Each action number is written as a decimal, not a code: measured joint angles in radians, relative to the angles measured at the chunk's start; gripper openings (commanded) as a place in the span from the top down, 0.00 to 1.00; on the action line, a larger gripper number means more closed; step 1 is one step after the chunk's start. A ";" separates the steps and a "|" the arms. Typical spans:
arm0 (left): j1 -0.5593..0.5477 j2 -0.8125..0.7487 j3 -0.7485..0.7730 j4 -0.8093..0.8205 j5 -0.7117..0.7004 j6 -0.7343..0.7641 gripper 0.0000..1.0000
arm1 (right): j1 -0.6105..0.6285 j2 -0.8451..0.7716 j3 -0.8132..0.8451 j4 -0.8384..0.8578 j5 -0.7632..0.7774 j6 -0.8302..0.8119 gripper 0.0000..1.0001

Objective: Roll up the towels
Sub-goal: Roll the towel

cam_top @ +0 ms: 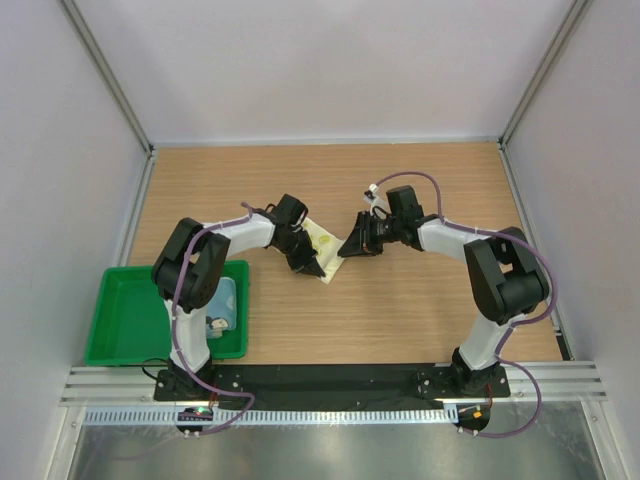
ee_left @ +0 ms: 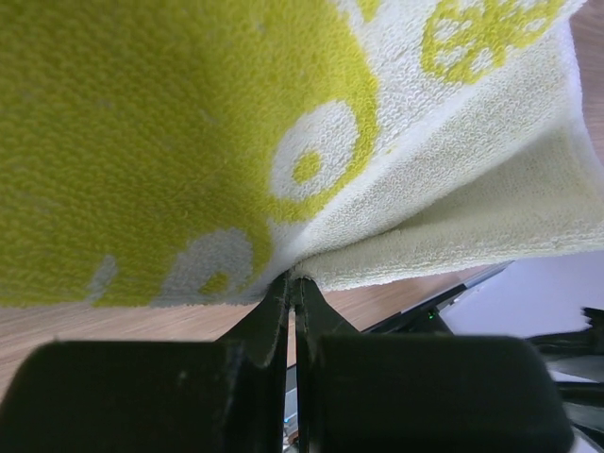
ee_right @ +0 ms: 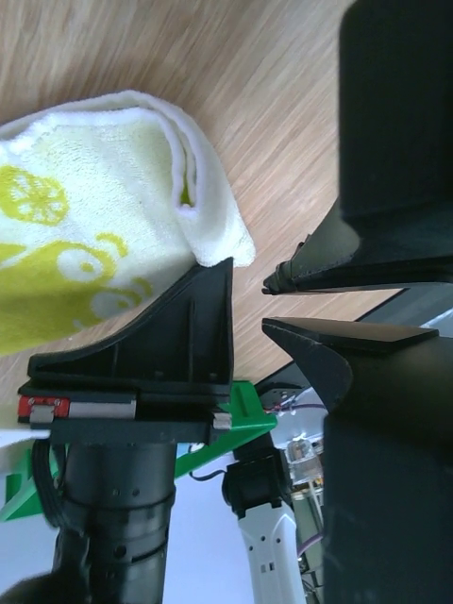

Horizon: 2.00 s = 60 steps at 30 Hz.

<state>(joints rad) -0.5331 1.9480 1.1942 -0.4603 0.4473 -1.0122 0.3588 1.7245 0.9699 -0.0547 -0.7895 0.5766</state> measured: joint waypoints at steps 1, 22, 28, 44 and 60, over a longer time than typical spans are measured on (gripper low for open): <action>0.000 0.003 0.004 -0.002 0.000 0.002 1.00 | 0.007 0.014 0.000 0.010 0.000 0.001 0.78; 0.006 0.010 0.013 -0.009 0.006 0.031 1.00 | 0.030 0.320 0.115 0.190 -0.008 0.085 0.83; 0.008 0.010 0.013 -0.008 0.006 0.039 1.00 | 0.000 0.344 0.115 0.220 -0.037 0.098 0.83; 0.011 0.024 0.043 -0.053 0.000 0.087 0.76 | -0.074 0.352 0.074 0.298 -0.072 0.136 0.83; -0.119 0.013 0.350 -0.406 -0.531 0.352 0.67 | -0.063 0.350 0.069 0.301 -0.066 0.126 0.83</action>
<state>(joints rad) -0.6525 1.9606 1.5444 -0.8665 -0.0837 -0.6598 0.2955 2.0747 1.0393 0.2466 -0.8558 0.7025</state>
